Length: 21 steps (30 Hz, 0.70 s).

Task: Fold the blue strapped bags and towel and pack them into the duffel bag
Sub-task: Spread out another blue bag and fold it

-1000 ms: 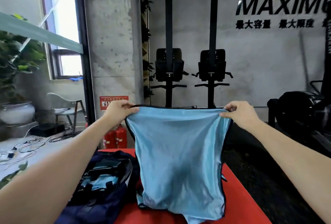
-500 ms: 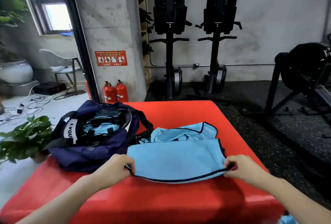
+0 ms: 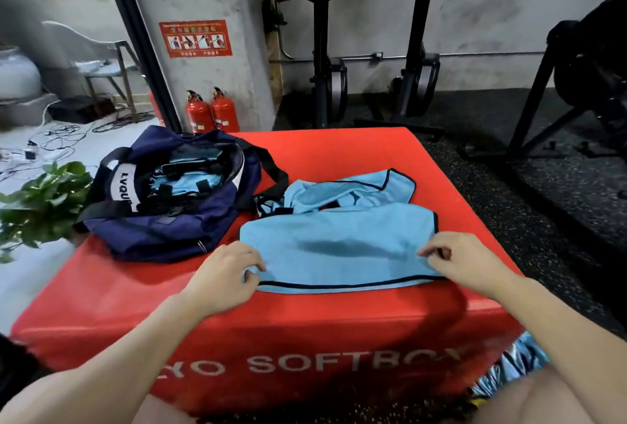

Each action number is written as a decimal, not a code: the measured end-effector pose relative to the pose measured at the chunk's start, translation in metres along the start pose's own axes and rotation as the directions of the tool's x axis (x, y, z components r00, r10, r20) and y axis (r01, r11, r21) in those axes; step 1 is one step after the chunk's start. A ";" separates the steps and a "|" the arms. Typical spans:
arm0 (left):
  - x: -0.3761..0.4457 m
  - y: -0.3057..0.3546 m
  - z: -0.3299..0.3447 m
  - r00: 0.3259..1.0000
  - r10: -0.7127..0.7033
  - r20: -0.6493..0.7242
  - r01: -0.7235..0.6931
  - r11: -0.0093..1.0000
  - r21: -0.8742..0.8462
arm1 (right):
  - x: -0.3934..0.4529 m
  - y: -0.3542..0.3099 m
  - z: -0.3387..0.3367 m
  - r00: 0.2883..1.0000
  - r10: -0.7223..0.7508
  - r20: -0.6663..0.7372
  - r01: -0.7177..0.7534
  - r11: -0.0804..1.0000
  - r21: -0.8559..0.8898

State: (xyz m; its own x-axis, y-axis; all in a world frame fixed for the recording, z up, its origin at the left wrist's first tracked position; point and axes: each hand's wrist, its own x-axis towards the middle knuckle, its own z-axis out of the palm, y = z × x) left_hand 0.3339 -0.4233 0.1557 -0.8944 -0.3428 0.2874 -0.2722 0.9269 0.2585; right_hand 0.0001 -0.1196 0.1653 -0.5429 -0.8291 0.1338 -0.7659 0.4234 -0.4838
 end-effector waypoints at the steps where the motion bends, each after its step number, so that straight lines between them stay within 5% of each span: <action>1: 0.010 0.006 0.002 0.999 -0.026 -0.027 0.025 0.999 -0.035 | 0.010 -0.010 0.000 0.999 0.003 -0.033 -0.001 0.999 0.035; 4: 0.047 0.020 0.014 0.989 -0.128 -0.073 0.116 0.983 -0.144 | 0.045 -0.039 0.006 0.997 -0.015 -0.079 0.024 0.993 0.114; 13: 0.119 0.042 0.047 0.981 -0.069 -0.180 0.024 0.971 -0.237 | 0.151 -0.066 0.032 0.950 0.114 -0.289 -0.091 0.992 0.091; 21: 0.130 0.031 0.048 0.964 -0.076 -0.255 0.024 0.979 -0.201 | 0.240 -0.019 0.061 0.938 0.343 0.059 -0.331 0.931 -0.152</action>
State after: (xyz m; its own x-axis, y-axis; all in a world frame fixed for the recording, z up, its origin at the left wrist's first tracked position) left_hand 0.1924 -0.4315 0.1564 -0.7508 -0.4403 0.4924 -0.2170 0.8685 0.4457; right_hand -0.0944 -0.3488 0.1540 -0.7510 -0.6539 -0.0914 -0.5861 0.7240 -0.3637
